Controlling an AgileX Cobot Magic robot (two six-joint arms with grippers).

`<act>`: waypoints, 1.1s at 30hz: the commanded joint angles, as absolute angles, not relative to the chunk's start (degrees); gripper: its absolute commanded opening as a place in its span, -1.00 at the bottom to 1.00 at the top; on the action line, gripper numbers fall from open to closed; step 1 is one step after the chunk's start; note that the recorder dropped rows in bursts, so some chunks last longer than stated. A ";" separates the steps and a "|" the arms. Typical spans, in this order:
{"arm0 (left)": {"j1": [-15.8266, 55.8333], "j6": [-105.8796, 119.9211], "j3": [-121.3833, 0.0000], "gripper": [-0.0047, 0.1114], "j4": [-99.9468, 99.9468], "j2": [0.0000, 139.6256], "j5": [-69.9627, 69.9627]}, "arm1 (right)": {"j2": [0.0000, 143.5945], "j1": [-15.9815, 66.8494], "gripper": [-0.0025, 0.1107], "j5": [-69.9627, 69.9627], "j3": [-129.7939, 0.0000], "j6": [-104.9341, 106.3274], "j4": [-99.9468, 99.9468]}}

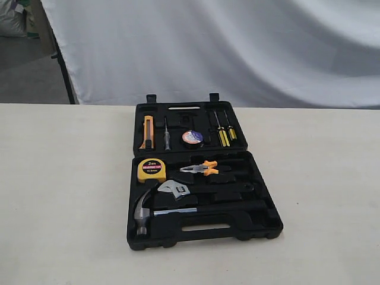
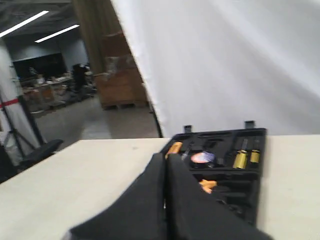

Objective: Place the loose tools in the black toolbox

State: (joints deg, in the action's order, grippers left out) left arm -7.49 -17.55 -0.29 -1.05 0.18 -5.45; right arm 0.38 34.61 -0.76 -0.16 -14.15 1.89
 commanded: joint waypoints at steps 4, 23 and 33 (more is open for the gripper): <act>-8.94 -17.82 -0.44 -0.91 -1.30 0.00 -5.03 | 0.00 20.44 -0.96 -5.71 0.00 -13.62 2.10; -8.94 -17.82 -0.44 -0.91 -1.30 0.00 -5.03 | 0.00 8.70 -0.96 -7.87 0.00 -10.72 -6.12; -8.94 -17.82 -0.44 -0.91 -1.30 0.00 -5.03 | 0.00 8.70 -0.96 -7.87 0.00 -10.48 -6.12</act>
